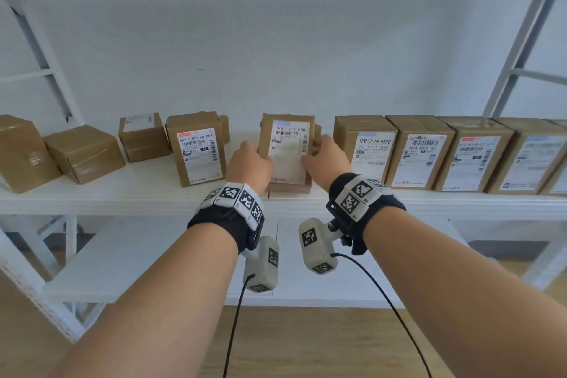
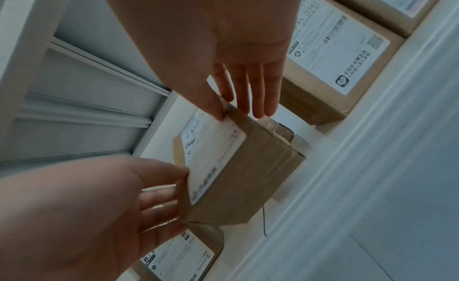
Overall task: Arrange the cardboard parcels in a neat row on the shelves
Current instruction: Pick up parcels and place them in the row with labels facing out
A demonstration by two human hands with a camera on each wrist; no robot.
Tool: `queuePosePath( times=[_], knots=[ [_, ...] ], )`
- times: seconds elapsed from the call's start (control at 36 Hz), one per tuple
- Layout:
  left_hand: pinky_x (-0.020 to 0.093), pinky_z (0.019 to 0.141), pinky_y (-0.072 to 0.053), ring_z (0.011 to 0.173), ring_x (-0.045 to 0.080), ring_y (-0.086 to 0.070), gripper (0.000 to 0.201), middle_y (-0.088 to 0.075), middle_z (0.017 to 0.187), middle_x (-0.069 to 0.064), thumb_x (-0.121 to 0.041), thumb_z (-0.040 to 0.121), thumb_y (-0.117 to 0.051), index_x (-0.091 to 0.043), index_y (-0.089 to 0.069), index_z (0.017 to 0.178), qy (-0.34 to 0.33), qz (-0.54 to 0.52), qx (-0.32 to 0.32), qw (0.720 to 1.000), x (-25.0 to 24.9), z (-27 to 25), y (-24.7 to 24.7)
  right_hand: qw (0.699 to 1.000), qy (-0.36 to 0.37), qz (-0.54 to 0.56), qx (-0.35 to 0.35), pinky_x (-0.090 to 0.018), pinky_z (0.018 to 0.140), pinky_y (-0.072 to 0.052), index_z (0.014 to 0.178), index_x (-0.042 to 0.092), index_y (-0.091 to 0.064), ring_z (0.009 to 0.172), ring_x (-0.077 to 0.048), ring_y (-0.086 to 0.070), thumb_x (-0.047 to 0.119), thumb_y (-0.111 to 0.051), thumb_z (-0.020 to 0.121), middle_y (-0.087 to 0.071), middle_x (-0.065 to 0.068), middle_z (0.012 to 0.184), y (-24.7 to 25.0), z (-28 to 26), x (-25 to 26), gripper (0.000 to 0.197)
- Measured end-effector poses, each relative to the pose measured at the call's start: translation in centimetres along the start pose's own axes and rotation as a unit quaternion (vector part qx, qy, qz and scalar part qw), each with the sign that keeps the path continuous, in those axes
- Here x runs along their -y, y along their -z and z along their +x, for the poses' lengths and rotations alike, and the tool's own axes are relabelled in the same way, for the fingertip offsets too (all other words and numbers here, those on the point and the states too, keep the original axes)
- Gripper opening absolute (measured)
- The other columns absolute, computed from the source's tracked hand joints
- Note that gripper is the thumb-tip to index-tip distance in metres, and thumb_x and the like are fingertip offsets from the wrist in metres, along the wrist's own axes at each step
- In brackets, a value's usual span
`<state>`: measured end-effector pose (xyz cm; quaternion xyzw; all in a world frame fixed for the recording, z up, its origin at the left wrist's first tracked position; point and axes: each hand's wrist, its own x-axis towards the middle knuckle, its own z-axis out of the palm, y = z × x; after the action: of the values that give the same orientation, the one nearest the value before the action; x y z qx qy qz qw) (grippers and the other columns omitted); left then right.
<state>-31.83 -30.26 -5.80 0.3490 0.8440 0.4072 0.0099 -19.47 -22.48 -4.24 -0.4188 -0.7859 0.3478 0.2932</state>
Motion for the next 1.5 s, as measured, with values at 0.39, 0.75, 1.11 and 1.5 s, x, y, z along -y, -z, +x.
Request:
queuePosePath(
  times=[0.39,0.75,1.11,1.5],
  knots=[
    [0.028,0.070,-0.037,0.087,0.023,-0.056,0.015,-0.061,0.094,0.004,-0.012,0.092,-0.055,-0.009,-0.054,0.107,-0.018,-0.009,0.053,0.998,-0.5,0.0,-4.0,0.999,-0.027,-0.026,-0.023,-0.040,0.083,-0.054,0.130,0.008,-0.039,0.100,-0.029,-0.059,0.006,-0.047,0.088,-0.055,-0.013,0.120,-0.6,0.9,-4.0,0.043],
    [0.024,0.084,-0.036,0.125,0.026,-0.051,0.058,-0.048,0.141,0.010,-0.016,0.096,-0.053,-0.010,-0.028,0.149,-0.005,-0.083,0.046,0.995,-2.2,-0.6,-3.3,0.992,0.027,-0.040,-0.113,-0.033,0.071,-0.046,0.126,0.010,-0.045,0.091,-0.025,-0.057,0.006,-0.046,0.089,-0.055,-0.010,0.118,1.4,0.3,-3.4,0.037],
    [0.024,0.077,-0.044,0.102,0.026,-0.061,0.073,-0.044,0.140,0.014,-0.017,0.098,-0.054,-0.034,-0.010,0.154,-0.084,-0.063,0.026,0.994,-4.6,-0.4,-3.1,0.955,0.139,-0.146,-0.216,-0.032,0.101,-0.032,0.129,0.007,-0.052,0.126,-0.027,-0.038,-0.001,-0.044,0.085,-0.047,-0.010,0.135,5.9,1.1,-2.5,0.046],
    [0.039,0.090,-0.052,0.099,0.029,-0.063,0.048,-0.046,0.136,0.011,-0.021,0.099,-0.047,-0.031,-0.038,0.146,-0.091,-0.042,0.013,0.995,-5.2,0.5,-4.9,0.963,0.083,-0.229,-0.117,-0.040,0.113,-0.029,0.131,0.008,-0.046,0.137,-0.029,-0.030,0.003,-0.045,0.083,-0.043,-0.012,0.139,6.1,3.2,-4.7,0.048]
  ],
)
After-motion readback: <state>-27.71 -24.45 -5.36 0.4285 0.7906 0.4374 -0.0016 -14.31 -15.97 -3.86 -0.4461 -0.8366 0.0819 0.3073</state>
